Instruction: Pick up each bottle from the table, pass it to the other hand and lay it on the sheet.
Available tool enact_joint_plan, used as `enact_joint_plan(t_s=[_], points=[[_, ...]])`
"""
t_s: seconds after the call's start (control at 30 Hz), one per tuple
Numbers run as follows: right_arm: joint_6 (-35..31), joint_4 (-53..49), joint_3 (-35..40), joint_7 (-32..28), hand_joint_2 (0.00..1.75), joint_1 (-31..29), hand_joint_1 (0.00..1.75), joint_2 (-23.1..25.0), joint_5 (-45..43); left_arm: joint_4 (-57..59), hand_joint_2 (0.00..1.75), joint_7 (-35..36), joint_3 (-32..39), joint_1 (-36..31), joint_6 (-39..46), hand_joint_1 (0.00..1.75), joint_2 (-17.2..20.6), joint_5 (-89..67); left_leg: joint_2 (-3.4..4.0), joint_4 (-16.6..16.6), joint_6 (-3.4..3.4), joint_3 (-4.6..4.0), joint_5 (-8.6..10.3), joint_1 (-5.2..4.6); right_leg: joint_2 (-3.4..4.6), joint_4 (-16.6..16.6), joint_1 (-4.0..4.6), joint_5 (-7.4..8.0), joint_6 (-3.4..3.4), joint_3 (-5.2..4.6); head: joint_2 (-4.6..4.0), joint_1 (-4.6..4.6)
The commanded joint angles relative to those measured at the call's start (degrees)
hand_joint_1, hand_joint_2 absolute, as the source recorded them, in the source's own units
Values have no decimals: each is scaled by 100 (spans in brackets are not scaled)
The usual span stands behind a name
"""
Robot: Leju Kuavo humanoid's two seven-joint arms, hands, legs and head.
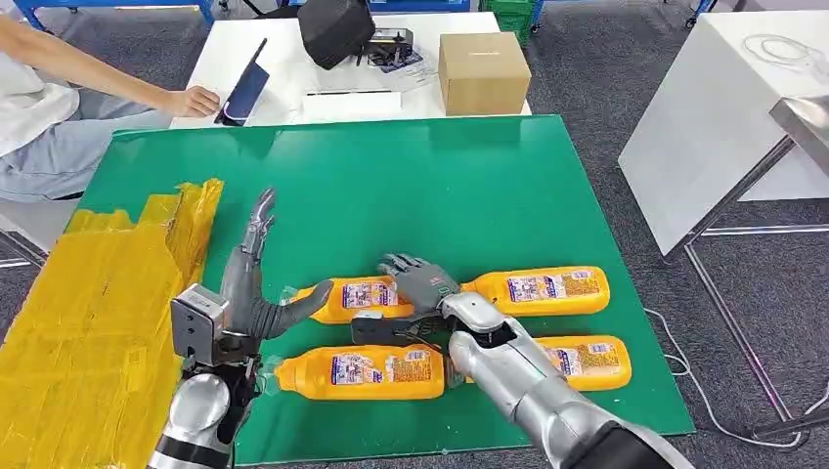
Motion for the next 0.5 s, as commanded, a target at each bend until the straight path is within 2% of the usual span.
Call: enact_joint_plan(t_s=[0.03,0.23,0.37,0.4,0.43,0.47,0.5], points=[[41,1094,494,276,175,-530,0,131,140,426,175,44,-129,-256,4,0,9,49,0,-1,-1,6,0,1,-7,-2,2,-1,-7,8,0,-2],[-16,1215,494,414,175,-558,0,159,194,434,175,57,-136,-250,20,0,-7,52,-1,0,-1,5,0,2,-8,-2,3,-1,-7,8,0,-2],[-277,1269,524,565,175,-551,2,151,328,377,175,70,-130,-199,37,0,-16,52,-3,-1,-1,7,-1,2,-9,-4,3,-2,-6,10,0,-2],[-392,1243,492,523,175,-523,19,152,340,348,175,70,-127,-179,40,0,-13,52,-1,-1,-1,12,-3,4,-9,-6,6,-3,-9,17,0,0],[-528,1192,463,481,175,-488,89,144,344,326,175,70,-124,-165,42,0,-10,52,-2,-2,0,7,0,-1,-8,-3,0,-2,-5,10,0,-2],[-795,1096,333,407,175,-406,147,140,266,280,175,77,-117,-133,50,0,-4,55,-1,-1,-1,10,-3,4,-8,-6,5,-2,-9,15,0,-2],[-1000,1002,310,388,175,-341,175,112,304,217,175,91,-112,-92,58,0,8,62,-2,-2,-1,7,-1,1,-7,-4,2,-2,-6,10,0,-2]])
